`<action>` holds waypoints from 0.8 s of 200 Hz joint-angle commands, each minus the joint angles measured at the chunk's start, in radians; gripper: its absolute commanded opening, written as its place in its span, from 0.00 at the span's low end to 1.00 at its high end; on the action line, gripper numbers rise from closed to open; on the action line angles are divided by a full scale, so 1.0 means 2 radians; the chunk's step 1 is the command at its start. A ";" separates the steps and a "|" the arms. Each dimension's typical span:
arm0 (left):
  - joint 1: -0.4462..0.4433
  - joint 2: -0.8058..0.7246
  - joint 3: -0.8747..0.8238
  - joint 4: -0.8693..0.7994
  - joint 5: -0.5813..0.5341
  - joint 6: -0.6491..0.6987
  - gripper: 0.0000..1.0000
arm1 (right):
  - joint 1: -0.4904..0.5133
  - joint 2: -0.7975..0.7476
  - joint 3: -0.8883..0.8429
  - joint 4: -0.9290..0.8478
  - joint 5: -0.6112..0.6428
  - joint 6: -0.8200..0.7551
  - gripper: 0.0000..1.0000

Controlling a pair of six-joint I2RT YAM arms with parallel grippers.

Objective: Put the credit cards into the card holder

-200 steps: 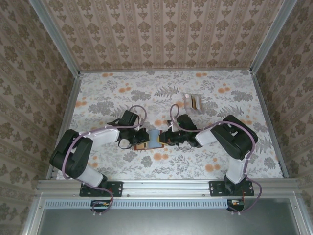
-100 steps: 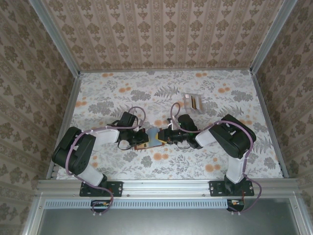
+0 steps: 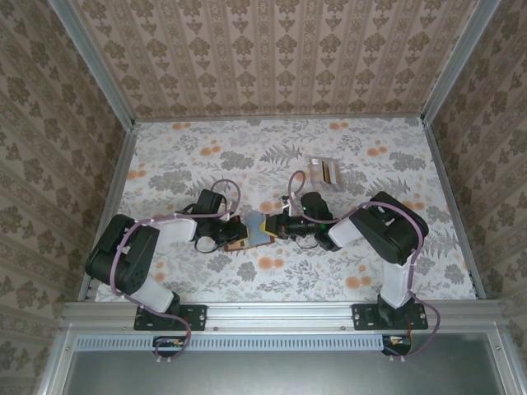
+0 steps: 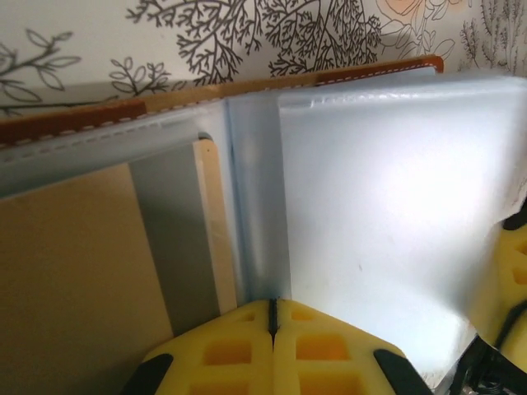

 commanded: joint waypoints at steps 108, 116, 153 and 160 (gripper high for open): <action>0.055 -0.090 -0.008 -0.010 0.063 -0.020 0.12 | 0.007 -0.065 0.038 -0.246 0.065 -0.143 0.34; 0.061 -0.105 -0.002 -0.021 0.067 -0.020 0.13 | 0.008 -0.068 0.049 -0.275 0.067 -0.157 0.34; 0.105 -0.159 0.003 -0.079 0.061 -0.013 0.17 | 0.028 -0.078 0.113 -0.416 0.119 -0.218 0.40; 0.115 -0.166 0.006 -0.112 0.039 0.000 0.21 | 0.036 -0.077 0.128 -0.442 0.134 -0.228 0.44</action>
